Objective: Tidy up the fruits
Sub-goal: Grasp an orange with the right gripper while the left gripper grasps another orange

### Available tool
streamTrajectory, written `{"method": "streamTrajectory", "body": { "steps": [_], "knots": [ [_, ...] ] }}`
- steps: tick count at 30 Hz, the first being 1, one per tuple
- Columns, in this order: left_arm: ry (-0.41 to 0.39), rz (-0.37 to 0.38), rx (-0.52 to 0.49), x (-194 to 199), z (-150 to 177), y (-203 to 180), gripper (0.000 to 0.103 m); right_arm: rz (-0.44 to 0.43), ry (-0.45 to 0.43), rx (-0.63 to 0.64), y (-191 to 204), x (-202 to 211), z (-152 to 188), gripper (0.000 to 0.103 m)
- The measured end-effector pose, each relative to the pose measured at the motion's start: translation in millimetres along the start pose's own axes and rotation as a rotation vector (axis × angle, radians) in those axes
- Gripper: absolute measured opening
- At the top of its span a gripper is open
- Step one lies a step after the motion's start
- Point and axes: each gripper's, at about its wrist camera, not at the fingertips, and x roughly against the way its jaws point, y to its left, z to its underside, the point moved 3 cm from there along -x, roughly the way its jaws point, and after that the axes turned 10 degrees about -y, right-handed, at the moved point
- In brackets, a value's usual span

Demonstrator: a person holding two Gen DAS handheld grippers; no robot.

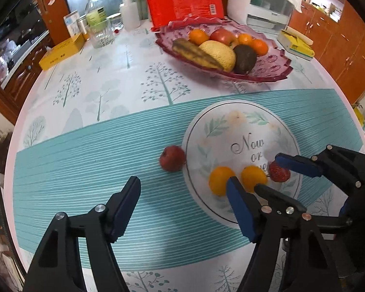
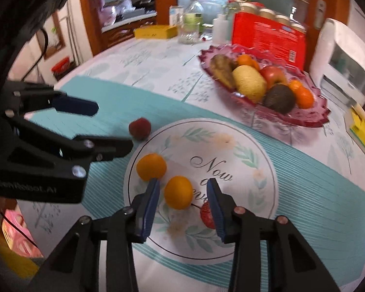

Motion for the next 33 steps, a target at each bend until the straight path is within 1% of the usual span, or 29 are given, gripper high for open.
{"method": "streamTrajectory", "body": {
  "steps": [7,9,12,14,21,31,33],
  "knots": [
    [0.006,-0.002,0.018,-2,4,7,0.071,0.013,0.083,0.083,8,-25,8,0.035],
    [0.01,0.0,0.019,-3,4,6,0.071,0.004,0.094,0.092,9,-28,9,0.035],
    [0.016,0.004,0.02,-5,5,6,0.071,0.013,0.123,0.117,11,-36,11,0.031],
    [0.019,0.006,0.02,-7,5,5,0.071,0.011,0.123,0.117,10,-38,12,0.03],
    [0.037,0.03,0.02,-15,4,0,0.071,-0.044,0.114,0.004,-7,-31,8,0.03],
    [0.099,0.096,0.029,-34,8,-14,0.058,-0.05,0.077,-0.128,-33,-21,5,0.03],
    [0.11,0.107,0.031,-38,9,-16,0.057,-0.052,0.071,-0.155,-38,-20,5,0.03]
  ]
}}
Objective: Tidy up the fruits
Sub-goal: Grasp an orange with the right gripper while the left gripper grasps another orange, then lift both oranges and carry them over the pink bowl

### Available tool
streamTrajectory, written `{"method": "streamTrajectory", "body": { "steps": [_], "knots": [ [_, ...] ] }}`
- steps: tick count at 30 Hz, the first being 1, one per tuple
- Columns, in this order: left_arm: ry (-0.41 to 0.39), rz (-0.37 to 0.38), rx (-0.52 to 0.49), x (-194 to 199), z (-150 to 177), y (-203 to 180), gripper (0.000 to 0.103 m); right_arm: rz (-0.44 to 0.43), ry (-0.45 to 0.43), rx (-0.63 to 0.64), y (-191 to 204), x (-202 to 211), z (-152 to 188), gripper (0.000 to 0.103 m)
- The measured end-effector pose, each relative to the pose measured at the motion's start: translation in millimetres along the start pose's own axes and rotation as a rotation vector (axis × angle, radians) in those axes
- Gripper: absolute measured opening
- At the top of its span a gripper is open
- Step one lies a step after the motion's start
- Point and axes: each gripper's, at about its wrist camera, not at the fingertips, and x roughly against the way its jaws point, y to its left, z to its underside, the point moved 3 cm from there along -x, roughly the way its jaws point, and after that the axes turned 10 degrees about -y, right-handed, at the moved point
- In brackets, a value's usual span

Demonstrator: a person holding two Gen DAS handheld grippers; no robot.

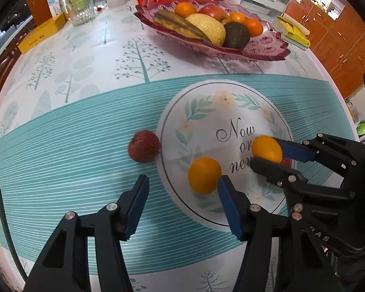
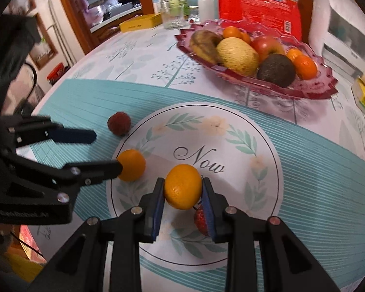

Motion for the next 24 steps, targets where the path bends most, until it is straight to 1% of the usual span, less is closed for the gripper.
{"method": "streamTrajectory", "body": {
  "steps": [2,4,8,11,13,17,21,24],
  "knots": [
    [0.008,0.007,0.001,-3,0,-2,0.056,-0.003,-0.004,-0.025,-4,1,0,0.03],
    [0.015,0.016,0.001,-7,0,-4,0.051,-0.008,-0.007,-0.047,-7,2,0,0.03],
    [0.017,0.046,0.008,-13,0,-7,0.049,-0.015,-0.011,-0.072,-10,4,-1,0.03],
    [0.02,0.066,0.015,-16,-1,-11,0.043,-0.022,-0.014,-0.082,-10,4,-1,0.03],
    [0.021,0.079,0.018,-18,-1,-14,0.037,-0.023,-0.017,-0.081,-9,5,-1,0.03],
    [0.023,0.103,0.018,-22,-2,-20,0.029,-0.025,-0.023,-0.087,-10,6,-3,0.03],
    [0.007,0.097,0.002,-24,-4,-24,0.029,-0.029,-0.03,-0.1,-11,9,-4,0.03],
    [0.006,0.101,0.009,-25,-5,-24,0.028,-0.035,-0.035,-0.11,-12,10,-4,0.03]
  ]
}}
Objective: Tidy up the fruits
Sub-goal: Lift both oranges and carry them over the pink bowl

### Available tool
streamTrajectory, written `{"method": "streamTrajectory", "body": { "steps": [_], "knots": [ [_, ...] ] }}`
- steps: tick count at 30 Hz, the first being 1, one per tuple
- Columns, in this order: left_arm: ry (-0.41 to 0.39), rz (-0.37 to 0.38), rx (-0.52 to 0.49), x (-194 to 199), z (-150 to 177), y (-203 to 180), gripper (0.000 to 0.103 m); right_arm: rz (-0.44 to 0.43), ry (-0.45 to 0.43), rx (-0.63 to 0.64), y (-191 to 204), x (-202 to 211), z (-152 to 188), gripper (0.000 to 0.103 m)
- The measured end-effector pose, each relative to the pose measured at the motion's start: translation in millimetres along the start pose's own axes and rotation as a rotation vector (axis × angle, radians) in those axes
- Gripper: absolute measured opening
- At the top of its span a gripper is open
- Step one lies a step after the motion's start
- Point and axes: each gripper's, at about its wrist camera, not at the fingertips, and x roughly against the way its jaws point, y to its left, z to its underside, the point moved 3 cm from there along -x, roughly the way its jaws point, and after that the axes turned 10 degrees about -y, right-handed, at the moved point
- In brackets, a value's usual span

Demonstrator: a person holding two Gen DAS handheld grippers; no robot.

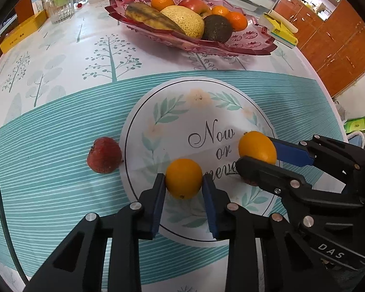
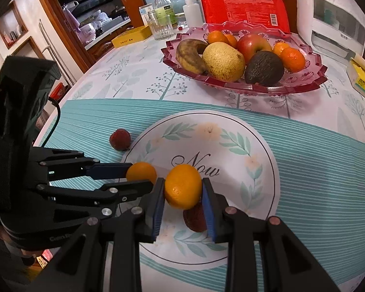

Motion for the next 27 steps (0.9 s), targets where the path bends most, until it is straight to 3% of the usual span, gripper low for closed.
{"method": "streamTrajectory", "body": {
  "steps": [8,13,21,27],
  "knots": [
    [-0.04,-0.043,0.004,27,-11,6,0.028,-0.013,-0.028,-0.021,-1,11,-7,0.03],
    [-0.113,-0.048,-0.005,64,-37,1,0.028,-0.032,-0.071,-0.032,2,29,-20,0.029],
    [-0.245,-0.063,-0.062,121,-94,-20,0.028,-0.045,-0.178,-0.061,2,72,-66,0.029],
    [-0.337,-0.084,-0.094,150,-142,-36,0.028,0.003,-0.268,-0.088,-11,104,-114,0.03]
  ]
}}
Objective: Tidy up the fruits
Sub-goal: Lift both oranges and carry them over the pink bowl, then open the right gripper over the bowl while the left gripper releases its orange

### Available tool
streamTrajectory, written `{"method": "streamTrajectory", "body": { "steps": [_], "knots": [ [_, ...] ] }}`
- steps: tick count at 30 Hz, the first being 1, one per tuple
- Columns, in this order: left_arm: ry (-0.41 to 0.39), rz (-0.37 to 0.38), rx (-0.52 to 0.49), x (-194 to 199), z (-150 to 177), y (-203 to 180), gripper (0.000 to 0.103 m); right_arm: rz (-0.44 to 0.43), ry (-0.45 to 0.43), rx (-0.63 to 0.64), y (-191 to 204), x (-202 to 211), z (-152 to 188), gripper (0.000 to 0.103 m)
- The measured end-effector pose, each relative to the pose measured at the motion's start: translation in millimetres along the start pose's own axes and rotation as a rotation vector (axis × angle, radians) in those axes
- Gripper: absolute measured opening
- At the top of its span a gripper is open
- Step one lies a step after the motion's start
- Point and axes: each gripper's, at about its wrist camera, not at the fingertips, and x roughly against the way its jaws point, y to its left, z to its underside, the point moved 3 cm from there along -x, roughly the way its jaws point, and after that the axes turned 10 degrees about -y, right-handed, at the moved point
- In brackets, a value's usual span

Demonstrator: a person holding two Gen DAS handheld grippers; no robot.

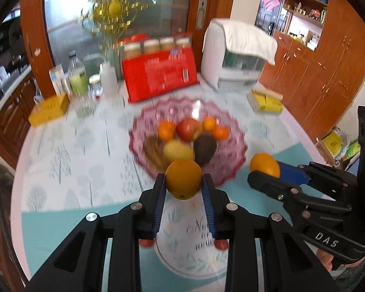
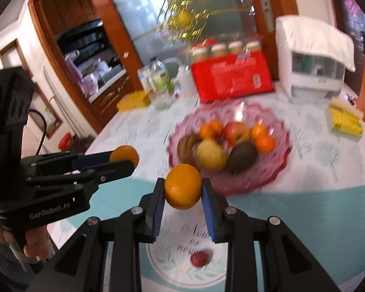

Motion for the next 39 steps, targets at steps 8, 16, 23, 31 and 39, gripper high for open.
{"method": "streamTrajectory", "body": {
  "steps": [8,16,23,31,39],
  "knots": [
    [-0.065,-0.03,-0.019,-19,-53,-9,0.028,0.113,-0.089,-0.027,-32,-3,-63,0.03],
    [0.042,-0.037,-0.026,-90,-36,-15,0.028,0.218,-0.015,-0.128,-81,-59,-55,0.03],
    [0.159,-0.053,-0.086,-148,4,-20,0.028,0.279,0.075,-0.204,-106,-107,-9,0.03],
    [0.179,-0.07,-0.122,-167,17,-21,0.028,0.321,0.103,-0.194,-107,-126,12,0.03],
    [0.168,-0.094,-0.154,-165,22,-24,0.037,0.336,0.102,-0.178,-106,-124,13,0.031]
  ]
}}
